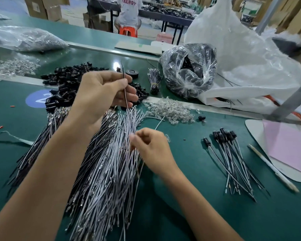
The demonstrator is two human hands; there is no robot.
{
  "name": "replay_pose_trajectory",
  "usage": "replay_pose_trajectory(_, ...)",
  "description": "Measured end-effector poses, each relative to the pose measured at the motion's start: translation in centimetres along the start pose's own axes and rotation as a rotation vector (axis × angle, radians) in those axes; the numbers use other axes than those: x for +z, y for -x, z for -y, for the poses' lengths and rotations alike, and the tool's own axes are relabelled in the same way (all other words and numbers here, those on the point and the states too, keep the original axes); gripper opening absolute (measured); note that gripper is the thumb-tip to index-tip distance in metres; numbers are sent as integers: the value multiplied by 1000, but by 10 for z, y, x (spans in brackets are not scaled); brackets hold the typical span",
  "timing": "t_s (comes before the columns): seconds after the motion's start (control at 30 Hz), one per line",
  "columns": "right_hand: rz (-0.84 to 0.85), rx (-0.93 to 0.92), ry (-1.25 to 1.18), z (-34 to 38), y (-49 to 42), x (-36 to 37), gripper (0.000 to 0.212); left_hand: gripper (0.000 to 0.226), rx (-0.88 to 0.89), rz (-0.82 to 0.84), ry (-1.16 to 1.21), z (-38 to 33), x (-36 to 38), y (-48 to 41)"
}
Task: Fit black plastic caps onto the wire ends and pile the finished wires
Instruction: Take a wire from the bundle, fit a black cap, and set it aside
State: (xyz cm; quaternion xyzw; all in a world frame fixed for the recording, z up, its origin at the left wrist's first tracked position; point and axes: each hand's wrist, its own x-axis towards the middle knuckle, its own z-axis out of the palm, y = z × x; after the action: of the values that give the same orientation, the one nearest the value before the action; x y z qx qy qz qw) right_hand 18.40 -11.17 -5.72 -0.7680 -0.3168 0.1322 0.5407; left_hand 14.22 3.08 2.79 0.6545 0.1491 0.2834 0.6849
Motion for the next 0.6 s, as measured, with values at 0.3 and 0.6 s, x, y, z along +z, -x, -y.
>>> replay_pose_trajectory(0.3,-374,-65,-457,0,-5,-34,11,11,-243,72,128,40,19,7)
replay_pose_trajectory(0.6,-455,-144,36,-6,-7,-33,13,9,-329,158,225,63,43,22)
